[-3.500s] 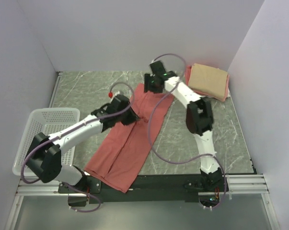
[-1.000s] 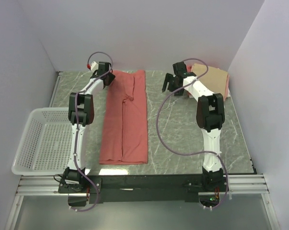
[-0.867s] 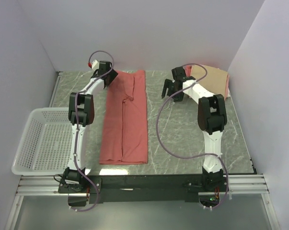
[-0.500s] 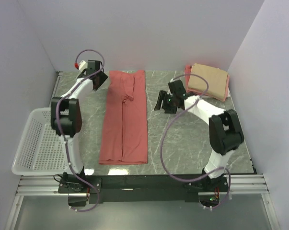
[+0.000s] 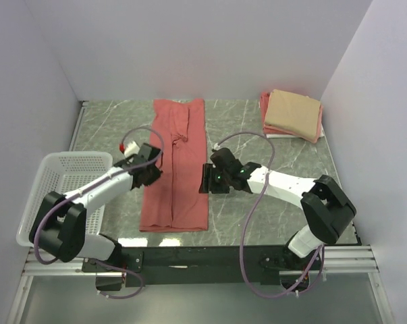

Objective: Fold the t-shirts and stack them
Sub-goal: Fold the tshirt

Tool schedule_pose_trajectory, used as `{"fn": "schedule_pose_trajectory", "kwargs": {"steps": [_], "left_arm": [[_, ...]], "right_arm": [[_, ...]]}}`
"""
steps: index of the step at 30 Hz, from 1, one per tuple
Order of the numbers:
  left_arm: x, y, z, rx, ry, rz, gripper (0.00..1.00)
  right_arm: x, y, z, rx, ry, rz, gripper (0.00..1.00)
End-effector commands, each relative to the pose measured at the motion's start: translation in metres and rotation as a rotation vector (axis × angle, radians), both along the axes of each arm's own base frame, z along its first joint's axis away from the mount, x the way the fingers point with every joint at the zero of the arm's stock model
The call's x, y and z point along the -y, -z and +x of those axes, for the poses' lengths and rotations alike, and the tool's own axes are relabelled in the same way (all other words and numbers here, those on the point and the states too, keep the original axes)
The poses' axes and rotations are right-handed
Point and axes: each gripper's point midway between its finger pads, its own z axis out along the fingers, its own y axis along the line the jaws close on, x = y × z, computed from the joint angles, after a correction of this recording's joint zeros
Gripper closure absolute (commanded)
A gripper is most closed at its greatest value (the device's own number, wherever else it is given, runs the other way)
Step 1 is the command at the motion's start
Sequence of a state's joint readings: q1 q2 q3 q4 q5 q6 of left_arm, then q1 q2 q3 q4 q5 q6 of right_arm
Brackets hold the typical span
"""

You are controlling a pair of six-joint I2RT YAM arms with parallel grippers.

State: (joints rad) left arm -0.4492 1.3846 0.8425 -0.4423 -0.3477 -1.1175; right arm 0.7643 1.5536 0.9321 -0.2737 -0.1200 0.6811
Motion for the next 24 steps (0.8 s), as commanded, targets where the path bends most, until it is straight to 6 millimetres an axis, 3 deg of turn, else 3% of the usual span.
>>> {"fn": "schedule_pose_trajectory", "kwargs": {"steps": [1,7,14,19,24], "left_arm": [[0.017,0.009,-0.020,0.008,-0.017,-0.071,0.99],[0.053,0.040,-0.048,-0.060,0.059,-0.115,0.99],[0.095,0.063,-0.088,-0.130,0.096,-0.147,0.99],[0.111,0.072,-0.107,-0.165,0.117,-0.166,0.99],[0.120,0.063,-0.114,-0.161,0.169,-0.181,0.96]], "right_arm": [[-0.026,-0.019,0.011,0.100,0.030,0.016,0.40],[-0.036,0.017,0.006,0.070,0.023,-0.082,0.42],[-0.011,0.061,-0.006,0.008,0.005,-0.222,0.42],[0.017,0.074,-0.015,0.000,0.006,-0.331,0.42],[0.035,0.076,-0.031,-0.012,0.002,-0.340,0.42]]}}
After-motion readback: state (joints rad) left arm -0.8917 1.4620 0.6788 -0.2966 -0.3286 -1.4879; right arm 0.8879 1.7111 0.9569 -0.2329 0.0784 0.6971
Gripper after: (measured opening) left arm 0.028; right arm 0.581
